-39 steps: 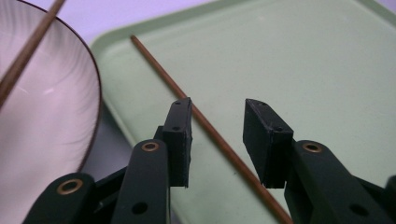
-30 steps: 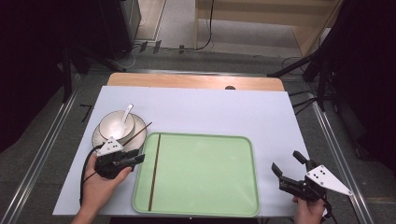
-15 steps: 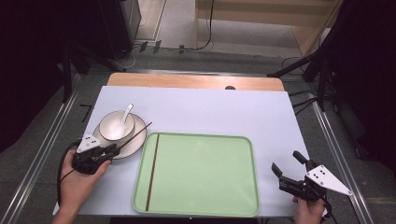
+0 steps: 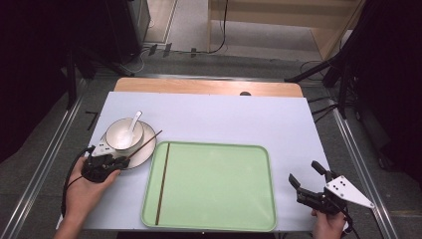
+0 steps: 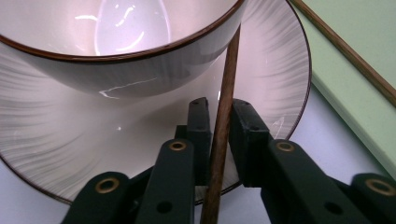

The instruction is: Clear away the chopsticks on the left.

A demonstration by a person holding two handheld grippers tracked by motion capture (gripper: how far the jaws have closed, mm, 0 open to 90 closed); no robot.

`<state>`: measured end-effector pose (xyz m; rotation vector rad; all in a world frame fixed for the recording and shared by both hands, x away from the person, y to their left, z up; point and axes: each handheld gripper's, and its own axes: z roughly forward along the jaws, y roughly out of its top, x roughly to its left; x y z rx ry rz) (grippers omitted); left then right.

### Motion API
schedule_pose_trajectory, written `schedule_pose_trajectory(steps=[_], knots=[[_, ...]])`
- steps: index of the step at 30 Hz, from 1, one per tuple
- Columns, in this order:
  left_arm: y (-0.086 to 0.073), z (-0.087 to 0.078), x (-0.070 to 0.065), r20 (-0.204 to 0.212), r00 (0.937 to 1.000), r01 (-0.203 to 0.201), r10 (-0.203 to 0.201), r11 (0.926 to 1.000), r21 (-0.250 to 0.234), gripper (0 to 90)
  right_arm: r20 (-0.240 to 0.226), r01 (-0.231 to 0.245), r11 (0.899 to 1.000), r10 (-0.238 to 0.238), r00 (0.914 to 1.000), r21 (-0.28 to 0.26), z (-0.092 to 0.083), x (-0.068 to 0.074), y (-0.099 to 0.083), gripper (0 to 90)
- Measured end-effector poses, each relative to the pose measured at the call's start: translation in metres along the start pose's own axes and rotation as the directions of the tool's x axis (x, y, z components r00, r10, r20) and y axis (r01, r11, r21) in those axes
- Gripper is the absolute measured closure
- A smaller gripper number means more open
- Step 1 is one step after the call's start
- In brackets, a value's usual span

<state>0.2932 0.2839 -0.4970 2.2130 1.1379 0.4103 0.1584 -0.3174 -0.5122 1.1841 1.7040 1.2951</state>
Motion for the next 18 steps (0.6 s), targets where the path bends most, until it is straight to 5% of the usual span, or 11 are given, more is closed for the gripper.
schedule_pose_trajectory(steps=[4,9,18], knots=[[0.003,0.0,-0.004,0.017,0.9994,-0.029,0.029,0.9995,0.013,84.8,0.0,-0.001,1.0,0.001,1.0,-0.002,0.0,0.0,0.0,12.7],[0.006,-0.009,-0.011,0.029,0.9995,-0.015,0.015,0.9997,-0.018,85.0,0.002,0.0,1.0,0.0,1.0,-0.004,-0.001,-0.001,0.0,12.8],[0.015,-0.015,-0.053,0.093,0.9947,-0.039,0.043,0.9984,-0.041,85.0,0.001,0.0,1.0,0.0,1.0,-0.002,-0.001,0.0,0.0,12.7]])
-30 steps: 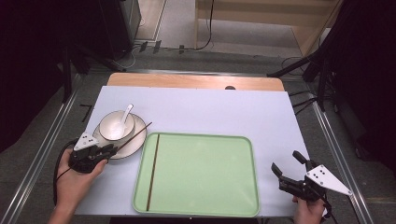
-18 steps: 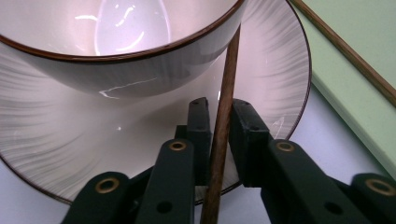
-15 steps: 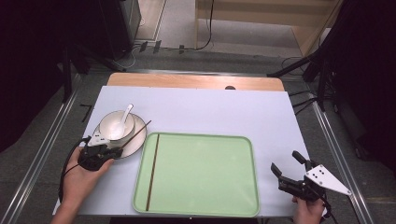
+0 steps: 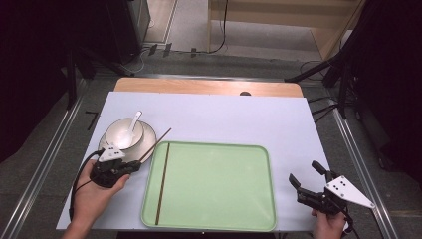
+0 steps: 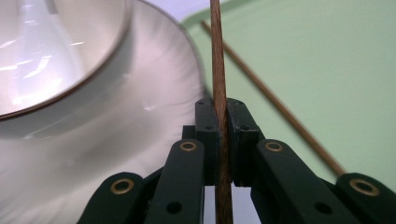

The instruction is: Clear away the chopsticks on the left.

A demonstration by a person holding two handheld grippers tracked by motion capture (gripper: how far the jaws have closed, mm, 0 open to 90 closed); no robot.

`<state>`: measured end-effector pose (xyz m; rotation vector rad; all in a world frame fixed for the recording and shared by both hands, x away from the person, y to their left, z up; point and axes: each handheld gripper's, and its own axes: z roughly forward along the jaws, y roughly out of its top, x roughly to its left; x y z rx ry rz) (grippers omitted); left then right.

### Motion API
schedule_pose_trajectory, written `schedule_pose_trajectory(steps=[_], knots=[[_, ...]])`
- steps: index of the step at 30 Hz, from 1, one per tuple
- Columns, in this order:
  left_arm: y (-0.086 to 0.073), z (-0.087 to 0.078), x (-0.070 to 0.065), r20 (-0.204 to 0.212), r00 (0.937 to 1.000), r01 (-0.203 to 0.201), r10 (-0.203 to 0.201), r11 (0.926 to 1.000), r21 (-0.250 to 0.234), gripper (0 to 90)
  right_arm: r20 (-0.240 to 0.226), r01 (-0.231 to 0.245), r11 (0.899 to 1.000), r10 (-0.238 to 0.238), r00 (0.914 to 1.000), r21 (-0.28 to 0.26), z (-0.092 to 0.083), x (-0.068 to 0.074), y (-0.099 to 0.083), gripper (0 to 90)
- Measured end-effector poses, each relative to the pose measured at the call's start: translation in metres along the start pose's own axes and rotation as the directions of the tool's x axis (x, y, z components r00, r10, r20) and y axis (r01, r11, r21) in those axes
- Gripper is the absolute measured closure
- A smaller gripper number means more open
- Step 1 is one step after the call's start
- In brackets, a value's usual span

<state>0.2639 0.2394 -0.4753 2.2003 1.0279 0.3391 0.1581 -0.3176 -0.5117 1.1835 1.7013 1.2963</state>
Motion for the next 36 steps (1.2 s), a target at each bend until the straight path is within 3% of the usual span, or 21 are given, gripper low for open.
schedule_pose_trajectory(steps=[7,14,21,26,36], knots=[[0.004,0.016,-0.035,0.099,0.9944,0.039,-0.038,0.9992,-0.006,85.0,0.002,0.001,1.0,-0.001,1.0,-0.001,0.0,0.0,0.0,12.7],[0.006,0.035,-0.071,0.143,0.9889,0.039,-0.042,0.9989,0.026,85.0,0.0,0.001,1.0,-0.001,1.0,-0.001,0.0,0.0,0.0,12.8],[0.007,0.054,-0.102,0.157,0.9872,0.016,-0.027,0.9976,0.068,85.0,-0.001,0.001,1.0,-0.001,1.0,0.0,0.001,-0.001,0.0,12.7],[0.006,0.066,-0.117,0.164,0.9865,-0.009,-0.008,0.995,0.099,84.9,-0.002,0.002,1.0,-0.002,1.0,-0.001,0.0,-0.001,0.0,12.7],[0.003,0.066,-0.125,0.143,0.9897,-0.015,0.003,0.9966,0.081,80.6,0.0,0.0,1.0,0.0,1.0,-0.003,0.0,-0.001,0.0,12.7]])
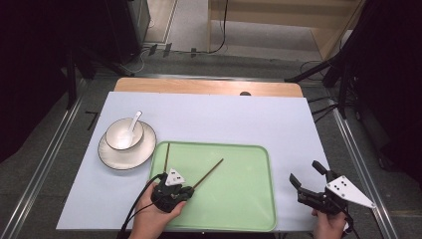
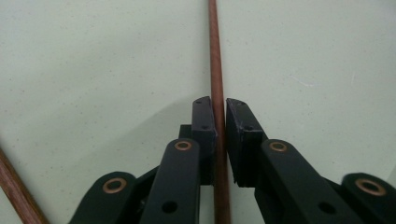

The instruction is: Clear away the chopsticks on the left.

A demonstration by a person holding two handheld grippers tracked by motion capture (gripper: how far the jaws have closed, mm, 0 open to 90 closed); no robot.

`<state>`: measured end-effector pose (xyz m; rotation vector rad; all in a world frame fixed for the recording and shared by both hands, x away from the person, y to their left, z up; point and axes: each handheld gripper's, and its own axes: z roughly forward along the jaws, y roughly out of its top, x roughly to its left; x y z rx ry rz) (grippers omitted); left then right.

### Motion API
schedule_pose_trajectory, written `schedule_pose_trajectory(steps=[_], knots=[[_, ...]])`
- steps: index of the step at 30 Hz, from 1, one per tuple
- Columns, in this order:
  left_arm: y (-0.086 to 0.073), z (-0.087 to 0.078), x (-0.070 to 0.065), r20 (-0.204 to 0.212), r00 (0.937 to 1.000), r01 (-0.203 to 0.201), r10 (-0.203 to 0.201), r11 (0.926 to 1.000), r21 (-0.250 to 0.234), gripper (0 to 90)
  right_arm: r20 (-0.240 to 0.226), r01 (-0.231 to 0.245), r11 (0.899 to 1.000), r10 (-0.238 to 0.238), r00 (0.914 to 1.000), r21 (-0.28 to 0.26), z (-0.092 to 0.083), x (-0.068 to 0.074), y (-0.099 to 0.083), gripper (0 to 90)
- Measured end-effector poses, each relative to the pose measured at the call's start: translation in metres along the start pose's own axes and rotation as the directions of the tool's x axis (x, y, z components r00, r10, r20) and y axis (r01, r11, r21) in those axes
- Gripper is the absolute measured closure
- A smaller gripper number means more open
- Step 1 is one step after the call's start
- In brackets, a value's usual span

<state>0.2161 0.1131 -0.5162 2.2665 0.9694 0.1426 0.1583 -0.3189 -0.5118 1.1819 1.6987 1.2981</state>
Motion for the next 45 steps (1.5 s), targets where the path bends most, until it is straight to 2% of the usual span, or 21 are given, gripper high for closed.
schedule_pose_trajectory(steps=[2,5,8,9,11,13,17,19,22,24,28,31,36,41,45], knots=[[-0.001,0.0,-0.001,-0.006,1.0,-0.005,0.005,1.0,-0.003,80.1,-0.001,0.0,1.0,0.0,1.0,0.0,0.0,0.0,0.0,12.8],[0.0,0.0,0.002,0.023,0.9997,0.008,-0.007,1.0,-0.002,78.5,0.0,-0.002,1.0,0.002,1.0,0.001,0.0,0.001,0.0,12.7],[0.005,0.001,0.006,0.018,0.9998,0.008,-0.008,0.9998,-0.019,69.9,0.002,-0.002,1.0,0.002,1.0,-0.001,0.0,0.001,0.001,12.7],[0.008,0.001,0.007,0.025,0.9996,0.014,-0.013,0.9991,-0.039,68.8,0.002,-0.002,1.0,0.002,1.0,0.0,0.0,0.001,0.001,12.8],[0.015,0.003,0.008,0.019,0.9998,-0.001,0.002,0.9978,-0.066,70.4,0.003,-0.004,1.0,0.004,1.0,0.0,0.0,0.0,0.0,12.7],[0.024,0.006,0.008,0.022,0.9995,-0.02,0.021,0.9971,-0.073,76.6,0.002,-0.003,1.0,0.003,1.0,-0.001,0.0,0.0,0.0,12.7],[0.042,0.025,0.002,0.051,0.9979,-0.036,0.04,0.9964,-0.076,89.0,0.001,-0.006,1.0,0.006,1.0,-0.003,0.001,-0.001,0.0,12.8],[0.052,0.039,-0.003,0.085,0.9961,-0.019,0.025,0.9969,-0.076,90.0,0.0,-0.008,1.0,0.008,1.0,-0.001,0.001,-0.001,0.0,12.8],[0.066,0.055,-0.014,0.102,0.9943,-0.026,0.033,0.9969,-0.075,90.0,-0.001,-0.006,1.0,0.006,1.0,-0.002,0.001,0.0,0.0,12.8],[0.073,0.065,-0.021,0.082,0.9951,-0.049,0.054,0.9966,-0.067,90.0,-0.003,-0.005,1.0,0.005,1.0,-0.002,0.0,0.0,0.0,12.7],[0.081,0.081,-0.023,0.029,0.9981,-0.051,0.053,0.9963,-0.068,90.0,-0.004,-0.012,1.0,0.012,0.9999,-0.003,0.0,-0.002,-0.001,12.7],[0.084,0.081,-0.018,-0.006,0.9994,-0.034,0.034,0.9968,-0.072,90.0,-0.005,-0.009,1.0,0.009,0.9999,-0.002,0.0,-0.002,-0.001,12.8],[0.083,0.074,0.004,-0.051,0.9986,0.013,-0.017,0.9974,-0.071,90.0,-0.007,-0.009,1.0,0.009,0.9999,0.0,0.0,-0.002,-0.001,12.7],[0.077,0.062,0.031,-0.086,0.9923,0.082,-0.089,0.9931,-0.085,90.0,-0.007,-0.007,1.0,0.007,1.0,0.001,0.001,-0.001,-0.001,12.7],[0.068,0.051,0.049,-0.107,0.9865,0.113,-0.124,0.9885,-0.1,90.0,-0.007,-0.005,1.0,0.005,1.0,0.001,0.001,-0.001,-0.001,12.8]])
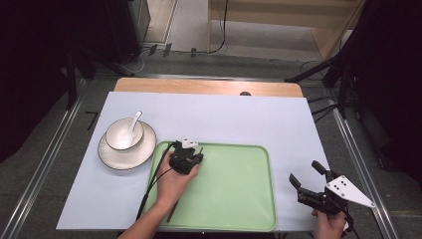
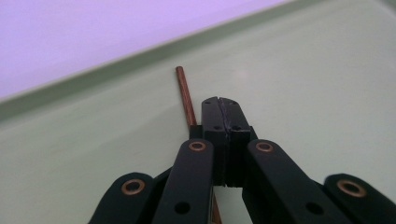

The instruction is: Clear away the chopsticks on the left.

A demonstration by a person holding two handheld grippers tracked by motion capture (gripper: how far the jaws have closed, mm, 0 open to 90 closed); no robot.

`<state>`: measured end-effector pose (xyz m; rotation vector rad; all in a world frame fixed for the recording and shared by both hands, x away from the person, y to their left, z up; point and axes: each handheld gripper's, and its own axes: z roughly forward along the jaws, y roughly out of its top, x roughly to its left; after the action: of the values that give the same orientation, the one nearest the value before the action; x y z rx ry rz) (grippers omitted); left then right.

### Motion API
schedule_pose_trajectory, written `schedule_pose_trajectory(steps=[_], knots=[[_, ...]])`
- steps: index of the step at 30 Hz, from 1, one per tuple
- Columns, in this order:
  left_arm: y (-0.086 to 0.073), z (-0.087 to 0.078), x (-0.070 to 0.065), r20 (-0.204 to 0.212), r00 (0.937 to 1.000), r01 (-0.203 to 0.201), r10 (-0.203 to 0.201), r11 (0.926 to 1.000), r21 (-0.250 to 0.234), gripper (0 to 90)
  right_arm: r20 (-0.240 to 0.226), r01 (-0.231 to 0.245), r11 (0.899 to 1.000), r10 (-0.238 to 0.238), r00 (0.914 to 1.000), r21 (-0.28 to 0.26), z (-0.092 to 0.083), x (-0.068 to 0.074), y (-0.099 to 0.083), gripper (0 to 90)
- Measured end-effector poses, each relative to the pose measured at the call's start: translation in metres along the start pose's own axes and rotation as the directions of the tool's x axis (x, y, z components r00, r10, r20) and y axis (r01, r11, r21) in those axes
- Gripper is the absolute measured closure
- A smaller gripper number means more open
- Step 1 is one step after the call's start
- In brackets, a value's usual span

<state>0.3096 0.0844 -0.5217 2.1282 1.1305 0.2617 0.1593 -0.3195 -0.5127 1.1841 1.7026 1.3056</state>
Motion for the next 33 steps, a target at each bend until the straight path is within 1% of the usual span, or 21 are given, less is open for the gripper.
schedule_pose_trajectory(steps=[2,7,11,13,14,16,20,21,23,25,26,27,29,30,31,32,33], knots=[[-0.002,-0.004,0.007,-0.012,0.9999,0.009,-0.009,1.0,-0.003,90.0,0.0,-0.004,1.0,0.004,1.0,0.002,0.0,0.0,0.0,12.8],[-0.008,-0.012,0.019,-0.02,0.9992,0.035,-0.035,0.9994,-0.006,90.0,-0.001,-0.003,1.0,0.003,1.0,0.005,0.001,0.001,0.0,12.7],[-0.011,-0.017,0.026,-0.031,0.9987,0.04,-0.04,0.9992,-0.009,90.0,0.001,-0.004,1.0,0.004,1.0,0.005,0.001,0.001,0.0,12.8],[-0.013,-0.019,0.028,-0.035,0.9983,0.046,-0.046,0.9989,-0.012,90.0,0.002,-0.006,1.0,0.006,1.0,0.007,0.001,0.001,0.0,12.7],[-0.013,-0.019,0.029,-0.03,0.9985,0.045,-0.046,0.9989,-0.011,90.0,0.001,-0.005,1.0,0.005,1.0,0.008,0.001,0.001,0.0,12.8],[-0.013,-0.019,0.028,-0.034,0.9986,0.039,-0.04,0.9992,-0.011,90.0,-0.001,-0.006,1.0,0.006,1.0,0.009,0.002,0.001,0.0,12.7],[-0.015,-0.02,0.03,-0.027,0.999,0.035,-0.035,0.9993,-0.016,90.0,0.0,0.0,1.0,0.0,1.0,0.004,0.002,0.002,0.0,12.7],[-0.015,-0.021,0.031,-0.017,0.9991,0.037,-0.037,0.999,-0.024,89.5,-0.001,-0.001,1.0,0.001,1.0,0.006,0.002,0.002,0.0,12.8],[-0.015,-0.025,0.032,0.003,0.9991,0.042,-0.042,0.9982,-0.044,85.2,-0.001,-0.004,1.0,0.004,1.0,0.007,0.002,0.001,0.0,12.7],[-0.014,-0.03,0.033,0.034,0.9983,0.049,-0.046,0.9962,-0.073,79.5,-0.002,-0.007,1.0,0.007,1.0,0.005,0.002,0.001,0.0,12.7],[-0.013,-0.032,0.034,0.048,0.9976,0.055,-0.051,0.9946,-0.088,75.3,-0.002,-0.006,1.0,0.006,1.0,0.005,0.002,0.001,0.0,12.7],[-0.013,-0.035,0.034,0.056,0.9974,0.051,-0.046,0.9931,-0.106,70.7,-0.001,-0.005,1.0,0.005,1.0,0.005,0.002,0.0,-0.001,12.8],[-0.013,-0.038,0.035,0.071,0.9966,0.052,-0.042,0.9887,-0.141,57.1,-0.002,-0.007,1.0,0.007,1.0,0.006,0.002,0.001,-0.001,12.7],[-0.014,-0.04,0.035,0.074,0.9968,0.041,-0.03,0.9871,-0.155,52.2,-0.002,-0.007,1.0,0.007,1.0,0.006,0.002,0.001,0.0,12.8],[-0.014,-0.042,0.035,0.067,0.9977,0.017,-0.006,0.9866,-0.162,45.9,-0.002,-0.007,1.0,0.007,1.0,0.007,0.002,0.001,0.0,12.8],[-0.014,-0.044,0.033,0.06,0.9982,0.003,0.007,0.9865,-0.164,39.8,-0.002,-0.007,1.0,0.007,1.0,0.007,0.002,0.001,0.0,12.7],[-0.015,-0.047,0.033,0.068,0.9975,-0.007,0.018,0.9865,-0.164,34.5,-0.002,-0.008,1.0,0.008,1.0,0.008,0.002,0.001,0.0,12.8]])
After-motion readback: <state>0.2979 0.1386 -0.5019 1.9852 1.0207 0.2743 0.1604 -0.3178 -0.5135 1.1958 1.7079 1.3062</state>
